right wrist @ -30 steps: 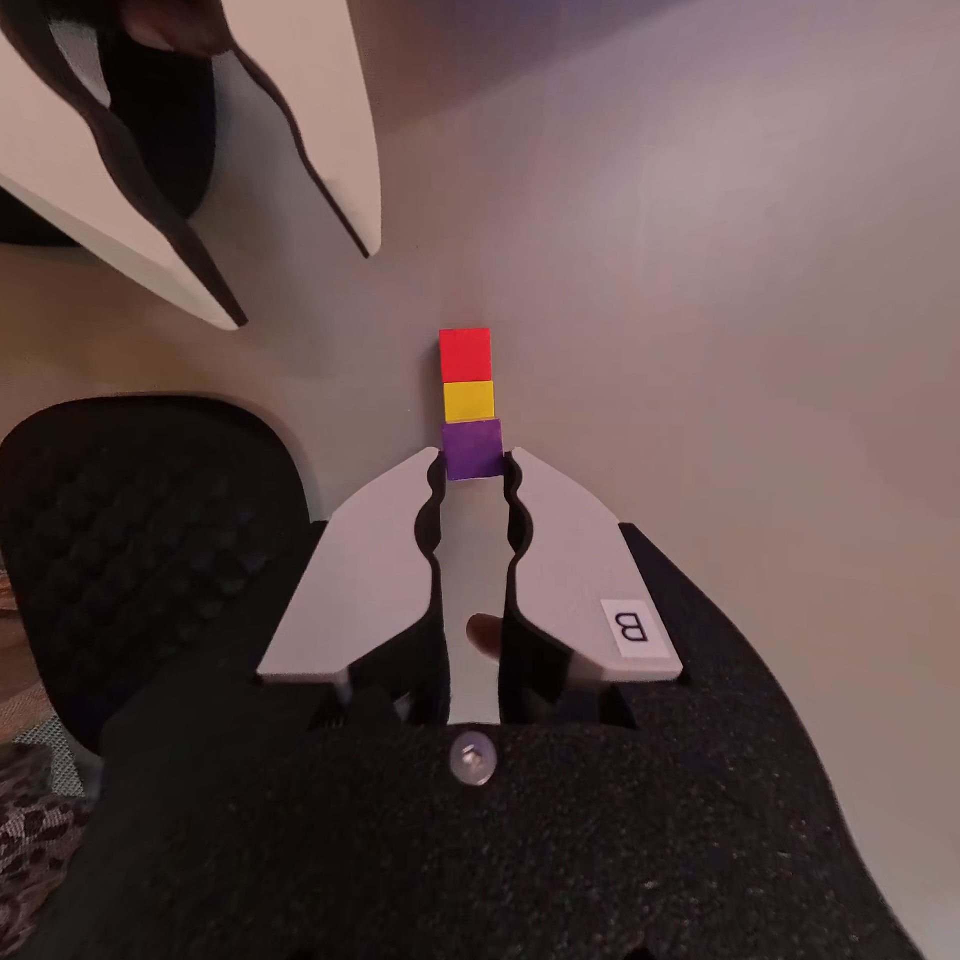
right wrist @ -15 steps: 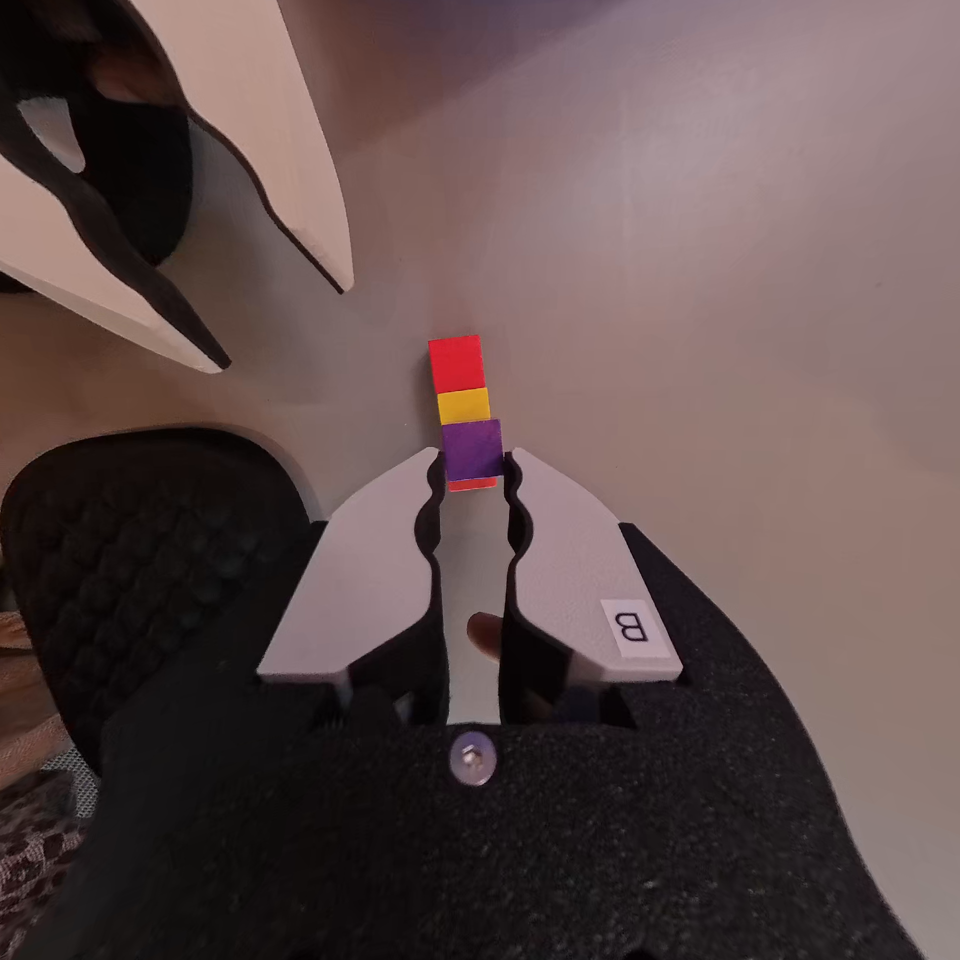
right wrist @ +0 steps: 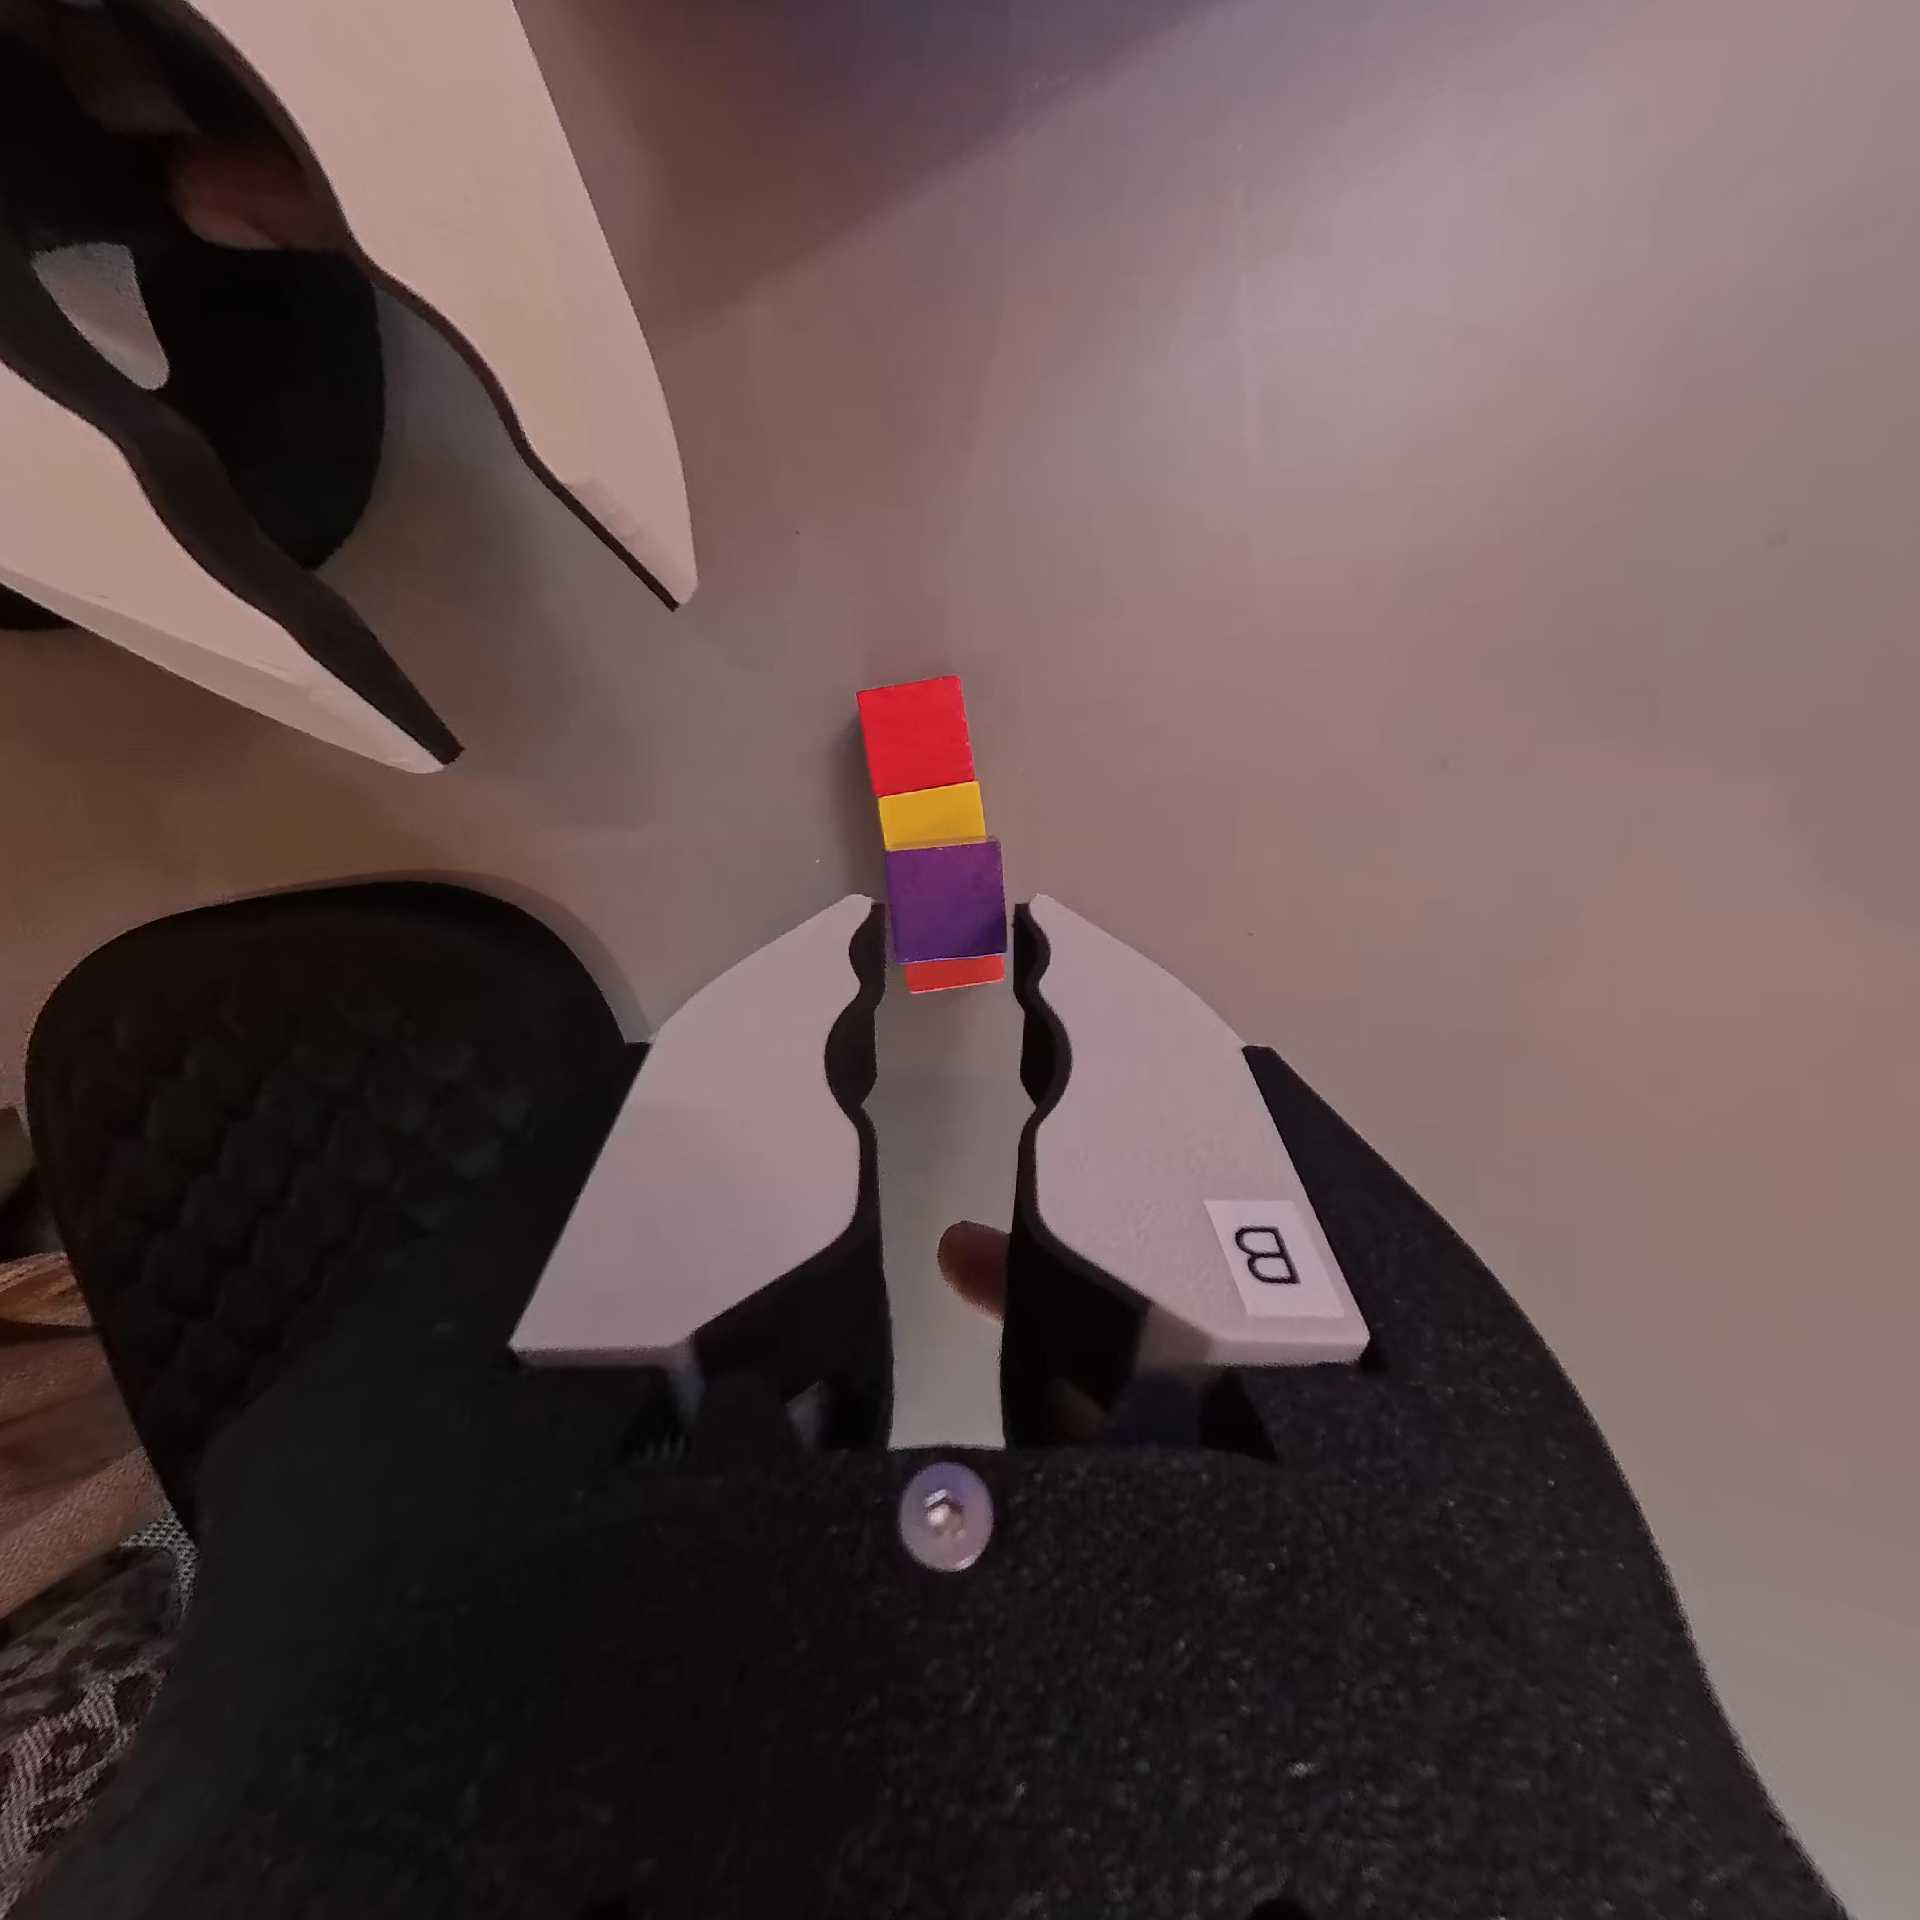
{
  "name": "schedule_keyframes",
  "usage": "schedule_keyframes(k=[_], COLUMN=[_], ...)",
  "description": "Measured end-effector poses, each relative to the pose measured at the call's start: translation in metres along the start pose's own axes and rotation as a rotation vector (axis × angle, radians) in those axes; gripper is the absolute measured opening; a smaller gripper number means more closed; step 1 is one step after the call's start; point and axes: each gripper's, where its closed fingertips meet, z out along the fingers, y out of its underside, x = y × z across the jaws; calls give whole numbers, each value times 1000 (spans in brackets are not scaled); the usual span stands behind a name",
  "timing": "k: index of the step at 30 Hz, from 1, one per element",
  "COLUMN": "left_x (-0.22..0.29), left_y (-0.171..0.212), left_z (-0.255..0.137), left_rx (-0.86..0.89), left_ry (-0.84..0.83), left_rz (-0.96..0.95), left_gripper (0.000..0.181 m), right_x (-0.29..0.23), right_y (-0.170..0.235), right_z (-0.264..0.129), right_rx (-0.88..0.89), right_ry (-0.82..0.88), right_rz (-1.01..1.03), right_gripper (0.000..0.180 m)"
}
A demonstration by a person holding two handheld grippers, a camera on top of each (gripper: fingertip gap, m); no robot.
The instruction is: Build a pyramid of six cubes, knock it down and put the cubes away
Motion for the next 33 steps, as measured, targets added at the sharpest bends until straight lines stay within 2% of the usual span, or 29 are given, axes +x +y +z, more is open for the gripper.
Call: schedule_keyframes(k=[11, 17, 25, 29, 33], left_x=[0, 0, 4, -13, -87], left_y=[0, 0, -14, -42, -59], left_z=[1, 1, -9, -43, -112], left_rx=[-1, -4, 34, -6, -164], left_ry=[3, -4, -11, -67, -318], left_rz=[7, 13, 19, 13, -1], left_gripper=[37, 37, 38, 42, 46], right_x=[-1, -6, 0, 9, 9], right_y=[-4, -14, -3, 10, 15], right_z=[-10, -40, -67, -68, -78], right_rx=[63, 287, 741, 900, 954], right_ry=[27, 174, 453, 550, 611], right_rz=[21, 119, 392, 506, 497], right_gripper=[33, 45, 50, 51, 51])
